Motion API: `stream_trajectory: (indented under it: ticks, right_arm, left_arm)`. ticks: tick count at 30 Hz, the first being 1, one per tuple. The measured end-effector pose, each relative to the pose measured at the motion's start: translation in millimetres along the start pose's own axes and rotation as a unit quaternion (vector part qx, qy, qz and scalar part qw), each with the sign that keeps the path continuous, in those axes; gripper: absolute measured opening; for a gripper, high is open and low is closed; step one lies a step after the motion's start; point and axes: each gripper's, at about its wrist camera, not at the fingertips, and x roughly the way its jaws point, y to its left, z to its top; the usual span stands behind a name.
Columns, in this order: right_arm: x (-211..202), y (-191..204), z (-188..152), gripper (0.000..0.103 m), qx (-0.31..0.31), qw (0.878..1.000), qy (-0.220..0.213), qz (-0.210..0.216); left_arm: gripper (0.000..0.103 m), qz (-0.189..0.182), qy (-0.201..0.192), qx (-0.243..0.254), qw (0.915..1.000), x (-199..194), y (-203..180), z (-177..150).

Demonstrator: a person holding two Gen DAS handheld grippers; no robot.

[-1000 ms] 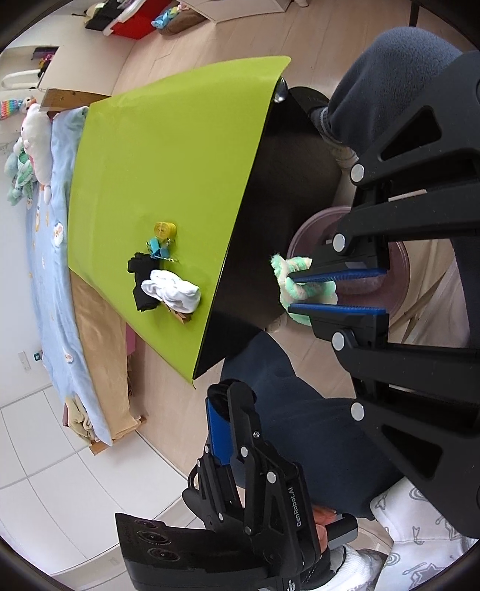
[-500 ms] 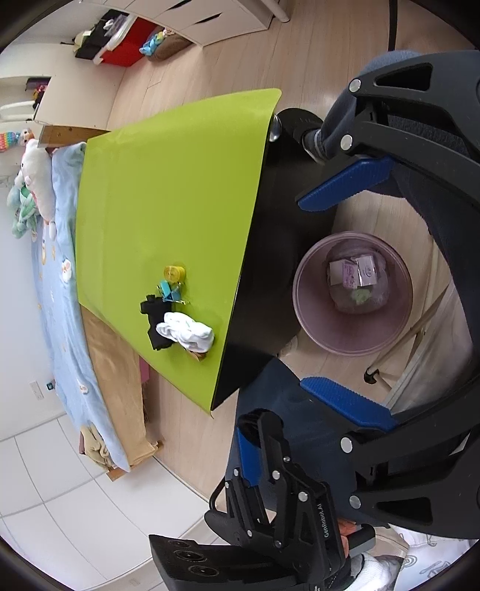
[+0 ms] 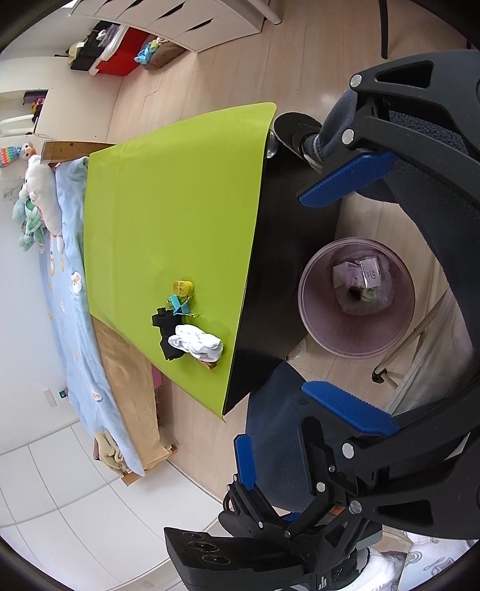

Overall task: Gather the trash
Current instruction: 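Open the left tool over the wastebasket to drop the black ring, then grasp the white sock with the right tool and lift it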

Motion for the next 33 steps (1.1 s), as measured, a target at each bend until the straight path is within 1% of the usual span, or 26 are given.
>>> stream_trajectory:
  ticks: [11, 16, 18, 25, 31, 33]
  right_arm:
    - [9, 1, 7, 0.095, 0.008, 1.000, 0.000, 0.010]
    - [16, 7, 24, 0.095, 0.000, 1.000, -0.004, 0.013]
    - [23, 10, 35, 0.095, -0.003, 1.000, -0.003, 0.021]
    - [60, 22, 76, 0.095, 0.004, 0.998, 0.018, 0.054]
    - [108, 24, 104, 0.095, 0.039, 0.994, 0.055, 0.080]
    - [122, 24, 109, 0.095, 0.047, 0.993, 0.069, 0.080]
  left_arm:
    - [0.095, 0.011, -0.007, -0.029, 0.9995, -6, 20, 1]
    - [0.095, 0.019, -0.013, -0.042, 0.9988, -10, 31, 4]
    - [0.095, 0.023, -0.016, -0.044, 0.9986, -12, 35, 5]
    - [0.095, 0.034, -0.023, -0.053, 0.9977, -16, 48, 8]
    - [0.095, 0.037, -0.025, -0.057, 0.9974, -17, 53, 10]
    - [0.095, 0.038, -0.026, -0.059, 0.9972, -18, 55, 10]
